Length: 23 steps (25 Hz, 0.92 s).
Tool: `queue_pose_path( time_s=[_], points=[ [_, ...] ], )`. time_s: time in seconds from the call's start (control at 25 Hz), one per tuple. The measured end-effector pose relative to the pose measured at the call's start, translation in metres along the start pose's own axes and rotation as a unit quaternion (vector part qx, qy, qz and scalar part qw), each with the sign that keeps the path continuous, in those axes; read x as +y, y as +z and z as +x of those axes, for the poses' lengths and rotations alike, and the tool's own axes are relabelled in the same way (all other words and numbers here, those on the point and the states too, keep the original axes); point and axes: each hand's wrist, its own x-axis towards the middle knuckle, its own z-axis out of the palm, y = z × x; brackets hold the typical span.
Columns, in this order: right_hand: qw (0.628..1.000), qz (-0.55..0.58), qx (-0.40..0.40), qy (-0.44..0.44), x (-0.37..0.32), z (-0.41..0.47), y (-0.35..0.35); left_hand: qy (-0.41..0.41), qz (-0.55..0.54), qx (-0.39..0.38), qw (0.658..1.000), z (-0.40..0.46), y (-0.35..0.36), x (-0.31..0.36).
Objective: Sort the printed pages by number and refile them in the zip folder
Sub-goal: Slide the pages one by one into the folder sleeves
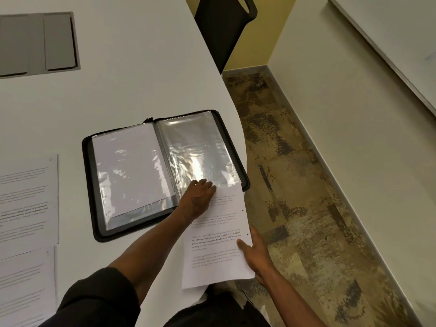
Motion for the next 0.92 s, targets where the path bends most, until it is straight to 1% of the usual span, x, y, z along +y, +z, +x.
queue_pose_path(
  time_s=[0.16,0.44,0.56,0.68,0.8,0.92],
  points=[
    [1.0,-0.005,-0.006,-0.007,0.008,0.002,0.003,0.008,0.022,-0.041,0.999,0.011,-0.002,0.004],
    [0.998,0.054,-0.014,0.028,0.005,0.014,-0.007,0.004,0.033,-0.05,0.998,0.016,0.004,0.004],
    [0.996,0.076,-0.018,0.045,0.002,0.025,-0.011,0.004,0.026,-0.035,0.999,0.013,0.01,0.002],
    [0.996,0.086,-0.012,0.033,-0.011,0.034,-0.014,0.004,-0.014,-0.012,1.0,0.009,0.007,0.003],
    [0.995,0.095,0.012,0.031,-0.025,0.045,-0.015,-0.043,-0.102,0.042,0.993,-0.008,0.004,0.011],
    [0.992,0.11,0.032,0.06,-0.033,0.051,-0.015,-0.14,-0.184,0.092,0.968,-0.048,0.005,0.029]
  ],
)
